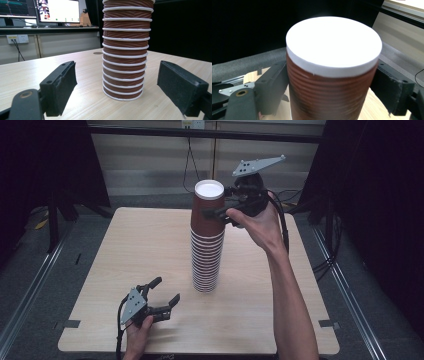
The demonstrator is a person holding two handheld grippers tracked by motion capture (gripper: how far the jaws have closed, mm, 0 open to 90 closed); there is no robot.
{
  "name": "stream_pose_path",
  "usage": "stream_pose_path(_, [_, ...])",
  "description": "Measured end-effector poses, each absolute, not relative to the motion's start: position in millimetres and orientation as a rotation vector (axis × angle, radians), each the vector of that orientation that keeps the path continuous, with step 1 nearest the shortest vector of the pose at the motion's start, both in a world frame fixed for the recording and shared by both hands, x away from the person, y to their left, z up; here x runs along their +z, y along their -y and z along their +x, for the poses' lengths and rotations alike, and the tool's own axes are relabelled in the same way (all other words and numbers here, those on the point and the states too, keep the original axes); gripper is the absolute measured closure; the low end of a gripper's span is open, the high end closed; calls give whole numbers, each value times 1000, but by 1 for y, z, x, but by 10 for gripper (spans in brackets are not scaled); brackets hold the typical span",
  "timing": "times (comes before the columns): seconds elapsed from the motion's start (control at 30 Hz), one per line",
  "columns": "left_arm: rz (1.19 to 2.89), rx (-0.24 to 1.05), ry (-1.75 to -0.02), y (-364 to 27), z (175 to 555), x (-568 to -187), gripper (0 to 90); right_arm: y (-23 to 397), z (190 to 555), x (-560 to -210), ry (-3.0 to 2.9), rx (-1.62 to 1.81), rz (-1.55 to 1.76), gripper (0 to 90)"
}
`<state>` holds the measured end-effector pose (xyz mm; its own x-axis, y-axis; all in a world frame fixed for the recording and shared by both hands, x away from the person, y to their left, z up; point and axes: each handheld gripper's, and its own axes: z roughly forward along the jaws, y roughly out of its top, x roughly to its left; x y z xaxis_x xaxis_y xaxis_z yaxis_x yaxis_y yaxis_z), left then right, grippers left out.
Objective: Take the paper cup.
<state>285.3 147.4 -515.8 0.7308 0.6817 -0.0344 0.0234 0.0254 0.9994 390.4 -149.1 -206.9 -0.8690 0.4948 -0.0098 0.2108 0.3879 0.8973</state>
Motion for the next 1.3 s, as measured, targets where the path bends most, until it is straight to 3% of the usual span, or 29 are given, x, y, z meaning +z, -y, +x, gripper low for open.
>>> stream_pose_path(1.3, [1475,561,-609,-148,285,-516,154,148,389,-194,-2304,1549,583,212])
